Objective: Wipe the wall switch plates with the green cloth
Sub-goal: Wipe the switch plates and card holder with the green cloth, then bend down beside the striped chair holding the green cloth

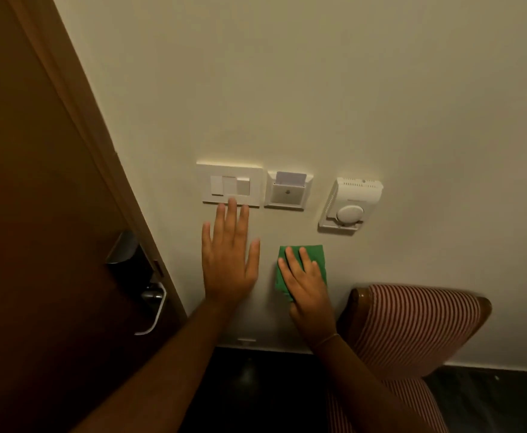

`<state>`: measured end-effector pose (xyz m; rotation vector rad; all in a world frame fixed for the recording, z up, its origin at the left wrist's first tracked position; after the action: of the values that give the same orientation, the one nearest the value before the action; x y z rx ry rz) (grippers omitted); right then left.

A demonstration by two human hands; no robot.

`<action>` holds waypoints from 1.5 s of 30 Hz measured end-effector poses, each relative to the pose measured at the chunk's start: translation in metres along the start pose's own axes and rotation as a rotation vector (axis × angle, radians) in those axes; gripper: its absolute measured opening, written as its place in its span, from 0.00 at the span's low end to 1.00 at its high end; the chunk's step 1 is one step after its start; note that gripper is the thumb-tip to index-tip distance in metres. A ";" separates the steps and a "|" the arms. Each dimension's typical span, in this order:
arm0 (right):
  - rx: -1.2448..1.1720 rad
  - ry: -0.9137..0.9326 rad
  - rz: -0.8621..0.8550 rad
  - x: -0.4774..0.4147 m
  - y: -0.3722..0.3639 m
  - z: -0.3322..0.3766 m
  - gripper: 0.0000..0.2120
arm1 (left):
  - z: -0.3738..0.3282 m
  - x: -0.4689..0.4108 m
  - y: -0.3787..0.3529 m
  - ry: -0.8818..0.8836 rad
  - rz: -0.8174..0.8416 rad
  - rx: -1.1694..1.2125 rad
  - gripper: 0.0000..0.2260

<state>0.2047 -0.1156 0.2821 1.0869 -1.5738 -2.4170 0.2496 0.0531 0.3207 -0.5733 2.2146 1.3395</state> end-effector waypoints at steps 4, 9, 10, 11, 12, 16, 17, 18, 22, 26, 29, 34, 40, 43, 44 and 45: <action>-0.002 -0.032 0.075 0.049 -0.005 -0.017 0.32 | 0.006 0.105 -0.051 0.032 0.211 -0.045 0.32; 0.019 -0.072 0.178 0.117 -0.025 -0.042 0.35 | -0.016 0.169 -0.089 -0.039 0.394 -0.036 0.31; 0.024 -0.089 0.198 0.130 -0.031 -0.048 0.39 | -0.019 0.178 -0.097 -0.045 0.421 -0.051 0.31; 0.020 -0.114 0.227 0.146 -0.038 -0.055 0.42 | -0.021 0.189 -0.108 -0.045 0.460 -0.072 0.31; 0.017 -0.138 0.249 0.160 -0.044 -0.061 0.44 | -0.022 0.200 -0.119 -0.039 0.509 -0.093 0.32; -0.017 -0.213 0.294 0.207 -0.067 -0.084 0.46 | -0.018 0.245 -0.158 -0.061 0.654 -0.162 0.34; -0.021 -0.229 0.312 0.220 -0.076 -0.091 0.47 | -0.019 0.256 -0.165 -0.070 0.685 -0.167 0.33; -0.027 -0.246 0.335 0.235 -0.086 -0.099 0.47 | -0.019 0.268 -0.173 -0.083 0.711 -0.167 0.33; -0.062 -0.335 0.452 0.303 -0.125 -0.129 0.35 | -0.018 0.316 -0.198 -0.093 0.807 -0.172 0.33; -0.089 -0.485 0.456 0.358 -0.148 -0.154 0.27 | -0.007 0.361 -0.223 -0.090 0.913 -0.211 0.34; -0.093 -0.605 0.490 0.394 -0.167 -0.172 0.32 | -0.001 0.390 -0.236 -0.097 0.975 -0.226 0.34; -0.084 -0.667 0.605 0.448 -0.216 -0.199 0.42 | -0.001 0.428 -0.263 -0.062 1.082 -0.210 0.33; -0.010 -0.687 0.630 0.472 -0.248 -0.216 0.39 | -0.004 0.445 -0.290 -0.005 1.172 -0.193 0.35; -0.032 -0.729 0.618 0.481 -0.261 -0.224 0.32 | -0.002 0.453 -0.295 0.009 1.180 -0.179 0.35; -0.045 -0.742 0.610 0.482 -0.264 -0.225 0.31 | 0.000 0.456 -0.295 0.012 1.182 -0.180 0.35; -0.048 -0.741 0.585 0.484 -0.266 -0.227 0.30 | 0.002 0.458 -0.295 0.010 1.180 -0.185 0.35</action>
<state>0.0578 -0.3618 -0.2415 -0.3315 -1.6399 -2.4840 0.0567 -0.1187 -0.1590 0.8459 2.4919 2.0391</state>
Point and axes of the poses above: each hand's wrist, its own x-axis away from the middle knuckle, its own y-axis out of the back of the hand, z = x × y, the point moved 7 cm from there along -x, towards the middle knuckle, and after that the axes turned 7 degrees about y, right-handed, at the moved point
